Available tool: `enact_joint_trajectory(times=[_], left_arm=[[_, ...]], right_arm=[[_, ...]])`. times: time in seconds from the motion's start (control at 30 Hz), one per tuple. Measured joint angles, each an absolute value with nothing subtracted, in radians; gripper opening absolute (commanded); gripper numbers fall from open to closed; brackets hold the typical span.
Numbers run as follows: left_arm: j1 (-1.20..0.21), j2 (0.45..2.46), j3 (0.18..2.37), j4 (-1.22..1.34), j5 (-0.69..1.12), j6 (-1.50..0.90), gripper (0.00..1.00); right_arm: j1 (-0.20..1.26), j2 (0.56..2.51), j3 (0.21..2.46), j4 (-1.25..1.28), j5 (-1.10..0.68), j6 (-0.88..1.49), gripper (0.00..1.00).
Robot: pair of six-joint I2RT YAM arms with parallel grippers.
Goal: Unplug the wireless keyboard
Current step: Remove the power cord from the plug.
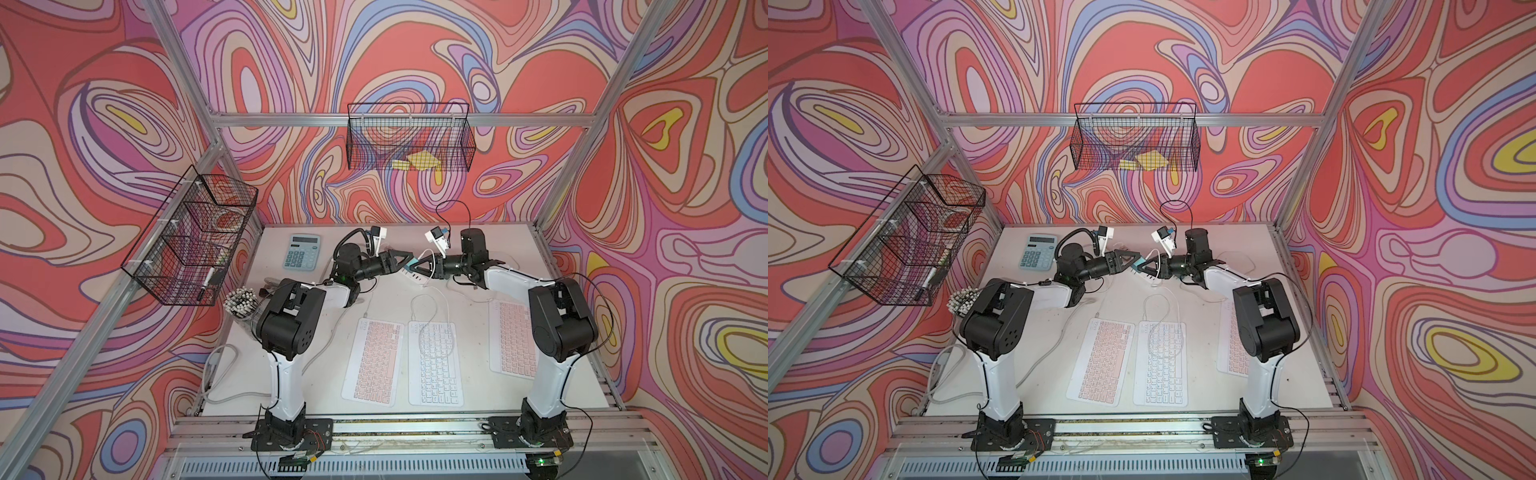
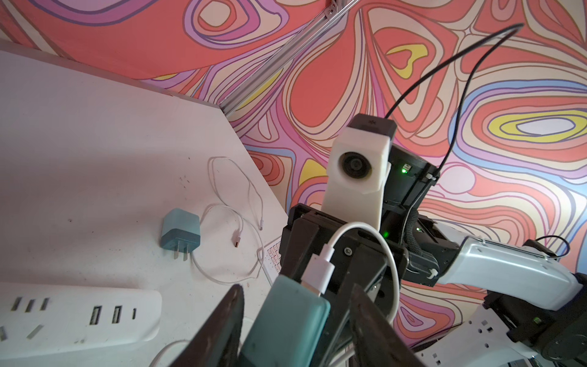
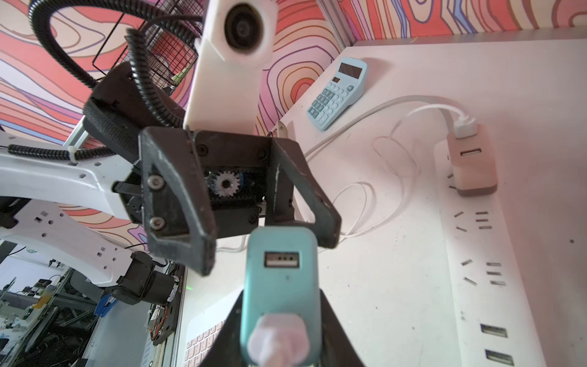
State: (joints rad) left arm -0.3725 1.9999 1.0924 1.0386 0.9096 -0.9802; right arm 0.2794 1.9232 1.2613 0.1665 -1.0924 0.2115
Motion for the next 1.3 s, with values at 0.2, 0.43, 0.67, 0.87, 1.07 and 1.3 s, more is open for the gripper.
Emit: enact_joint_trajectory(times=[0.2, 0.43, 0.67, 0.87, 1.07, 1.3], left_arm=[[-0.374, 2.005, 1.092, 1.035, 0.92, -0.984, 0.52], [-0.379, 2.04, 1.1, 1.117, 0.962, -1.059, 0.41], [-0.377, 2.044, 1.1, 1.174, 0.996, -1.093, 0.43], [-0.378, 2.044, 1.069, 1.218, 0.994, -1.128, 0.36], [-0.379, 2.044, 1.064, 1.274, 1.034, -1.102, 0.2], [-0.379, 2.044, 1.064, 1.281, 1.042, -1.106, 0.0]], right_arm=[[0.279, 1.923, 1.256, 0.199, -1.119, 0.231, 0.13], [0.276, 1.923, 1.227, 0.242, -1.153, 0.27, 0.12], [0.274, 1.93, 1.209, 0.34, -1.203, 0.343, 0.13], [0.277, 1.955, 1.204, 0.426, -1.225, 0.399, 0.13], [0.274, 1.962, 1.18, 0.525, -1.298, 0.55, 0.15], [0.273, 1.973, 1.165, 0.597, -1.307, 0.596, 0.3]])
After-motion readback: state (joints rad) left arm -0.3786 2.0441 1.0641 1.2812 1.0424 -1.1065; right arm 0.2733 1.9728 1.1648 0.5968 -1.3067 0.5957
